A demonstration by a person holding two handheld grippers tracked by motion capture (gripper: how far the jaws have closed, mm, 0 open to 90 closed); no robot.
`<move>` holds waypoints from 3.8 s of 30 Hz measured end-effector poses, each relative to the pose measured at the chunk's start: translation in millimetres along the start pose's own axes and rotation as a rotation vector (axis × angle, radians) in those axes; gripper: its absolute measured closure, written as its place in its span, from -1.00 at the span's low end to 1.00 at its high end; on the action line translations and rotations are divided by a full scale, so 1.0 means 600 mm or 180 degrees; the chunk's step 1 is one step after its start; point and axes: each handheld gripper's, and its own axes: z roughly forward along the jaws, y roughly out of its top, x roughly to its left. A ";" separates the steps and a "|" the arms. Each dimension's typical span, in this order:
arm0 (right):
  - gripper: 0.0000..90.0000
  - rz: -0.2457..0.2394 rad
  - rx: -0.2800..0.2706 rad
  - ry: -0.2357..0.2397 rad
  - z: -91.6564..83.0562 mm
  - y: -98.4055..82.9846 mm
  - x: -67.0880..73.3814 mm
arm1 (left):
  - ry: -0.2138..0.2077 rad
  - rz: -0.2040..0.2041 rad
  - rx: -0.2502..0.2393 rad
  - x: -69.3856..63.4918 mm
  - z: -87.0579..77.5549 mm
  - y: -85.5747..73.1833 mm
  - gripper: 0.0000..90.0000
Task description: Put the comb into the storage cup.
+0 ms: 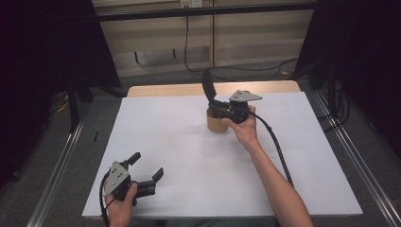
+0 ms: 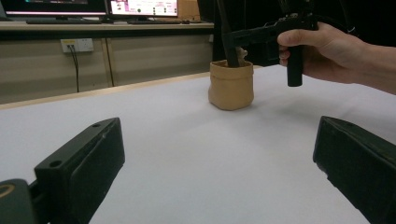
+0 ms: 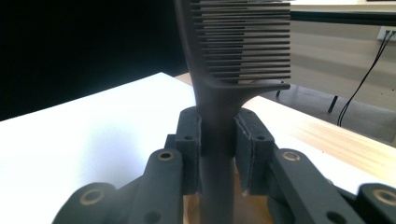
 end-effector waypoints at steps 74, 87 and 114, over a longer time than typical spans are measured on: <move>-0.58 0.0282 -0.0030 -0.0285 -0.083 0.021 -0.004 | 0.0150 0.0005 -0.0033 0.000 -0.003 0.002 -0.94; -0.92 0.0359 -0.0075 -0.0591 -0.117 0.016 0.000 | 0.0146 -0.0018 -0.0024 0.000 -0.004 0.002 -0.94; -0.98 0.0286 -0.0153 -0.0987 -0.181 -0.004 0.026 | 0.0170 -0.0075 -0.0086 0.005 -0.009 0.005 -0.95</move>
